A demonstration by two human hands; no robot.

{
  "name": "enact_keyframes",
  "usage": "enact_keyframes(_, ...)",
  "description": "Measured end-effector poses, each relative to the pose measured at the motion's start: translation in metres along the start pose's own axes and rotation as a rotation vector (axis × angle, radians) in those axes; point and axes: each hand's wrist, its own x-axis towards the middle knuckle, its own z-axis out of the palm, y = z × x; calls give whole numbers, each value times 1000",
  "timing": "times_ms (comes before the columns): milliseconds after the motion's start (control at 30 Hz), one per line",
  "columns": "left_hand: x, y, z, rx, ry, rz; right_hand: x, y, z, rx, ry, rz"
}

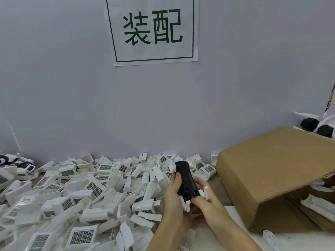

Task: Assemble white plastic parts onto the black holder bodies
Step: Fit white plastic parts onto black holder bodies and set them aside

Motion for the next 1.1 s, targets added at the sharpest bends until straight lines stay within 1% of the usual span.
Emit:
enact_keyframes(67, 0, 2, 0, -2, -3, 6, -1, -3, 1, -22, -6, -3)
enact_keyframes(167, 1, 11, 1, 6, -7, 32, -5, -7, 0, -36, -67, -36)
enact_keyframes(200, 0, 17, 3, -18, -13, 53, -6, -8, -1, -18, -57, -45)
enact_keyframes(233, 0, 25, 4, -58, -17, 91, -6, -8, -4, 13, -13, -57)
enact_keyframes(300, 1, 40, 5, -109, -15, 190, -3, -8, -9, 27, 128, -102)
enact_keyframes(367, 1, 53, 4, -128, -2, 286, -2, -7, -12, -60, 254, -121)
enact_keyframes(433, 1, 63, 3, -164, 38, 338, -1, -5, -11, -147, 287, -124)
enact_keyframes(533, 4, 72, 2, -142, 119, 382, -3, -3, -8, -267, 257, -147)
enact_keyframes(667, 8, 75, -3, -16, 170, 387, -6, -4, -3, -503, 71, -163)
enact_keyframes(767, 9, 71, -3, 30, 142, 391, -8, -2, 1, -668, -62, -166)
enact_keyframes(867, 10, 65, -2, 85, 87, 397, -10, 0, 3, -805, -125, -90)
enact_keyframes(967, 11, 58, -4, 214, 76, 365, -9, 0, 2, -856, -123, -58)
enact_keyframes(1033, 11, 53, -5, 311, 86, 358, -9, -4, -4, -838, -73, -97)
enact_keyframes(1100, 11, 49, -5, 403, 98, 358, -8, -9, -15, -763, 23, -149)
